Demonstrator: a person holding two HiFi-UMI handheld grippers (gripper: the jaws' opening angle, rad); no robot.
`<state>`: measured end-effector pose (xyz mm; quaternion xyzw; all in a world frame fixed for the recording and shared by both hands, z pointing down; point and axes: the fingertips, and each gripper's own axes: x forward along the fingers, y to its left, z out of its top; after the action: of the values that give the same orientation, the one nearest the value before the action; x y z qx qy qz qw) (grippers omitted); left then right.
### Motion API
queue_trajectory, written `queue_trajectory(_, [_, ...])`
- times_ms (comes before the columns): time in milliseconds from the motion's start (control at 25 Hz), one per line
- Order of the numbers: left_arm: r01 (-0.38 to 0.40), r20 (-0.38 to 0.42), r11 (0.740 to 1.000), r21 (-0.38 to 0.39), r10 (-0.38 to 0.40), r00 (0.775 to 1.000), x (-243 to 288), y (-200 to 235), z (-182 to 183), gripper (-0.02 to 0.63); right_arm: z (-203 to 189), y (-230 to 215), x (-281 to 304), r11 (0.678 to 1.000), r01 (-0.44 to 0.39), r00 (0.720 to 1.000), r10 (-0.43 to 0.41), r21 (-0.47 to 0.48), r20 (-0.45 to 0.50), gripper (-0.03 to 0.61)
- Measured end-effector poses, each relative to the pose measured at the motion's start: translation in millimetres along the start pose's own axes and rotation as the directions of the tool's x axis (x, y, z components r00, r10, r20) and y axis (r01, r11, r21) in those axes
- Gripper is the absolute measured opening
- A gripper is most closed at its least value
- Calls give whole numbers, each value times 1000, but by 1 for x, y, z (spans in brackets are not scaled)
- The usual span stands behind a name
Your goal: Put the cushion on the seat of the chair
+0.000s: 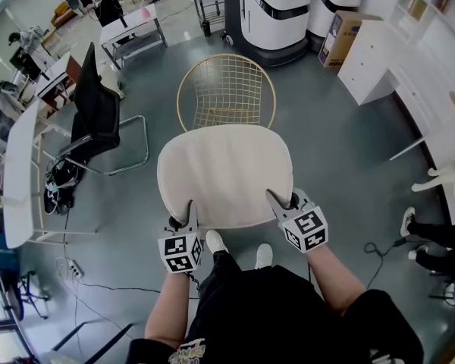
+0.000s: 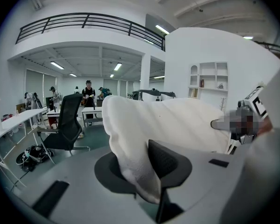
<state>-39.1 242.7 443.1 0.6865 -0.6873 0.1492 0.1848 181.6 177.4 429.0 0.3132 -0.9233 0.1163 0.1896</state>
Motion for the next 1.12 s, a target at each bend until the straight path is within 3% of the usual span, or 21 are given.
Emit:
queue_trajectory(720, [58,-17,998,15,-58,998,62,178,30,96,55,65,163,998,46,999,-46,50,-4,71])
queue_trajectory(1120, [93,-4,996,16,-93,996,80,213,44,97,70,72,196,995,76,997,-76,63,-4,71])
